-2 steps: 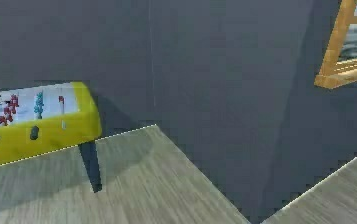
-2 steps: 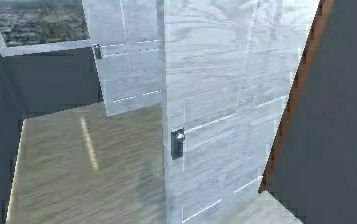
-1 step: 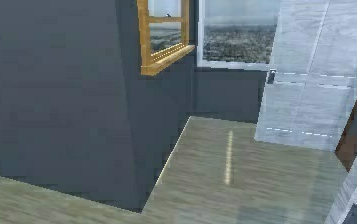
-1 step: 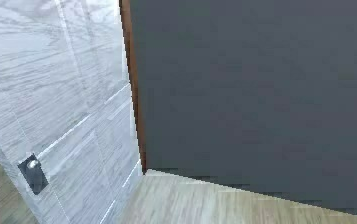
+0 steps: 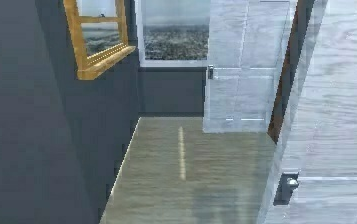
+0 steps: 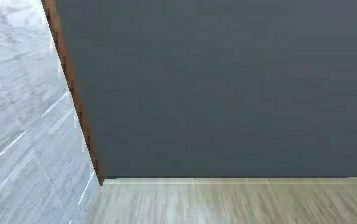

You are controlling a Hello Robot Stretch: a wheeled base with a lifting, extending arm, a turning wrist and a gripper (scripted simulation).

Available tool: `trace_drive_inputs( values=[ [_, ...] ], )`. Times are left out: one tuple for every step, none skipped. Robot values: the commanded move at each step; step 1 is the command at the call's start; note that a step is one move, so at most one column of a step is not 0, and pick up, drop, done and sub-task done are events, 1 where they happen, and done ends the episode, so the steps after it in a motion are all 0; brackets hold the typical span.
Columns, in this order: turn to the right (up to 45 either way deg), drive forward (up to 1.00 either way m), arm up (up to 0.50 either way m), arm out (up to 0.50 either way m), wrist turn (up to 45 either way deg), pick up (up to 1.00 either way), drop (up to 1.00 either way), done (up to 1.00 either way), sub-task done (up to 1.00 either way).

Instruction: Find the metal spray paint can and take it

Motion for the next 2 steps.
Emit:
trace_drive_inputs(
  values=[
    [0.0,0.6,0.0,0.0,0.0,0.0,0.0,0.0,0.0],
    [0.0,0.3,0.0,0.0,0.0,0.0,0.0,0.0,0.0]
  ],
)
